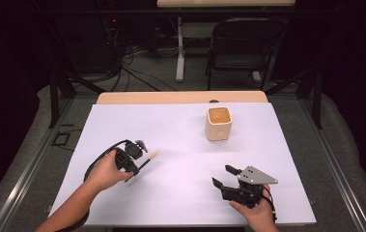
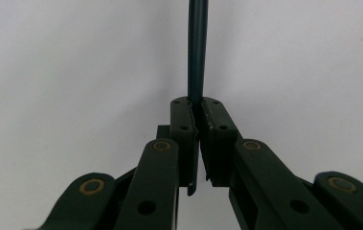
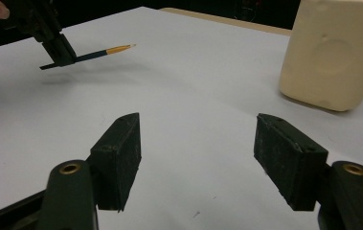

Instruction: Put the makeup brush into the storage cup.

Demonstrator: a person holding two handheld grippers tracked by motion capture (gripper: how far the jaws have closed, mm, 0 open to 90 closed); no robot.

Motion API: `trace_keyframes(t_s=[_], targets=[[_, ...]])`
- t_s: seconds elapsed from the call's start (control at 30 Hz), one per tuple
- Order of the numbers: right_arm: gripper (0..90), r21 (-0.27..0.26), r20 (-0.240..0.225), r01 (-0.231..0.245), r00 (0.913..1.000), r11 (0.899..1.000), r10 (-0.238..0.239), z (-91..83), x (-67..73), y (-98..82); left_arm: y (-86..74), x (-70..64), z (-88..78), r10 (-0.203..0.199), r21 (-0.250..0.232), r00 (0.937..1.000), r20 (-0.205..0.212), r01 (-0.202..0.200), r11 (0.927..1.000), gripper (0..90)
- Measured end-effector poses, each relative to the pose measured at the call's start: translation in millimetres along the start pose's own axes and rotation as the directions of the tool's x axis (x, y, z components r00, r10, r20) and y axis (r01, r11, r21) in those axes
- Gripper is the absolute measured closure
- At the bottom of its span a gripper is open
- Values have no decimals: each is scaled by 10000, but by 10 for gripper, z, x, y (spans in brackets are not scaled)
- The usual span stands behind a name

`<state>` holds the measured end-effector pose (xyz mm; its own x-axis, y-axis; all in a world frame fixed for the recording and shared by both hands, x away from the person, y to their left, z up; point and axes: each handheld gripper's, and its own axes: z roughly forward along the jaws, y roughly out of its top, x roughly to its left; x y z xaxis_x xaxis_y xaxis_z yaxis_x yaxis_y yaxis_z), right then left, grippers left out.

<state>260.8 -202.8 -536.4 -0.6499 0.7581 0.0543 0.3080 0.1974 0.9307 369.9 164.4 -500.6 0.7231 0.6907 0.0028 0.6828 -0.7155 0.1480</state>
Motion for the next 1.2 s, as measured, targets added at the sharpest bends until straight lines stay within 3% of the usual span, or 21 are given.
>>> trace_keyframes(t_s=[0.23, 0.33, 0.4, 0.5, 0.67, 1.03, 1.2], targets=[[327, -35, -2, -23, 10000, 10000, 23, 7, -1, -3, -84, -5, -186, 13, -952, 10000, -78, -20, 9955, 842], [328, -24, -17, -27, 10000, 10000, 27, 9, 4, -3, -129, -1, -268, -102, -1532, 9999, 29, 105, 9881, 842], [327, -13, -15, -36, 10000, 10000, 36, 9, 4, -4, -164, -7, -314, -133, -1984, 9999, 102, 150, 9800, 842], [327, -57, -15, -79, 10000, 10000, 79, 13, 4, -7, -217, -27, -372, -182, -2713, 9992, 346, 269, 9621, 842], [328, -9, -21, -129, 9999, 9999, 129, 14, 2, -7, -264, -92, -404, -149, -3527, 9979, 629, 362, 9350, 843], [328, 83, -39, -186, 9998, 9998, 187, 18, 2, -13, -318, -165, -373, -67, -4264, 9955, 947, 467, 9033, 843], [332, 102, -44, -170, 9998, 9998, 170, 17, 0, -12, -386, -234, -384, -167, -4820, 9960, 880, 572, 8743, 843]])
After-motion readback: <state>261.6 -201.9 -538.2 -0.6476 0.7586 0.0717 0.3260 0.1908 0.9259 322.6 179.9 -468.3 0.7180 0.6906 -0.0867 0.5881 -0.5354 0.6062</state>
